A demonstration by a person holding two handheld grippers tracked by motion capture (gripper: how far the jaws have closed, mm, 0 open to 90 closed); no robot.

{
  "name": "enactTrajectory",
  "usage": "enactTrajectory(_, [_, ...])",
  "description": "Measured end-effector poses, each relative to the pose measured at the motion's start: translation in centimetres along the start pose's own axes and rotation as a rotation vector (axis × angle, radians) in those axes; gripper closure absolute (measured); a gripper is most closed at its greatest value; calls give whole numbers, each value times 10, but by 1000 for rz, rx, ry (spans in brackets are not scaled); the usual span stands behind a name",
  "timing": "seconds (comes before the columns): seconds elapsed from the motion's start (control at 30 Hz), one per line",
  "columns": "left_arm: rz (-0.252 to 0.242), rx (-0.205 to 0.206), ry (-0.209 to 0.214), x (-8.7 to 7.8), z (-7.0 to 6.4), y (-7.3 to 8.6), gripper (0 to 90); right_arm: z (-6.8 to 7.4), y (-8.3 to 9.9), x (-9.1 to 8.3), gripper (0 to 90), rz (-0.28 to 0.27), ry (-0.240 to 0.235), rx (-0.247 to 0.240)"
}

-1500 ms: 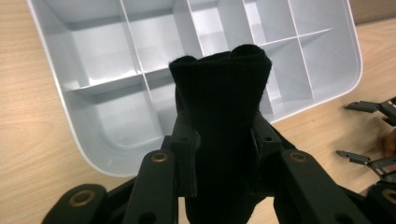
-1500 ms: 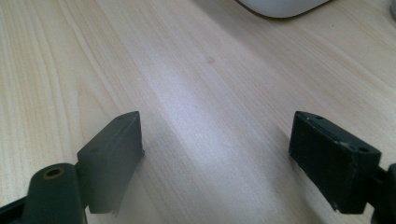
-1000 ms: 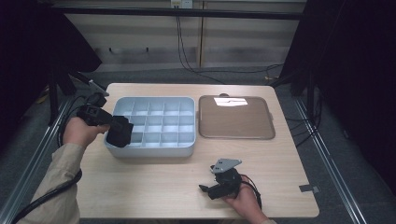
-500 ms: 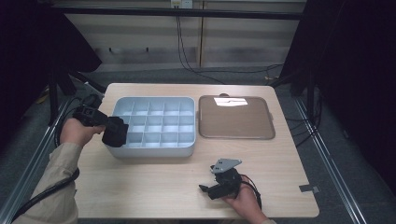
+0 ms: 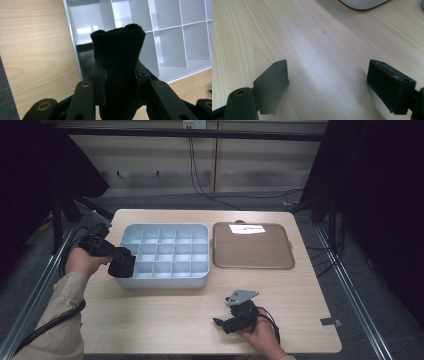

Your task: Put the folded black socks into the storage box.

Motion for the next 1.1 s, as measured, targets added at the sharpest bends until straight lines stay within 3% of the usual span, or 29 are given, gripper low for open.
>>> enactTrajectory(0.47, [26,-11,-35,13,5,1,695,0,0,0,171,0,0,1])
enactTrajectory(0.7, [32,12,-88,20,4,-1,699,0,0,0,171,0,0,0])
enactTrajectory(1.1, [55,24,-120,31,1,-1,705,0,0,0,171,0,1,0])
Point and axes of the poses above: each handheld gripper's, and its own axes: x roughly forward along the jaws, y roughly out of its underside, z roughly to its left, the point moved 4 cm from there along x, roughly forward along the jaws, and after that the axes turned 12 degrees about -x, right-handed, at the moved point
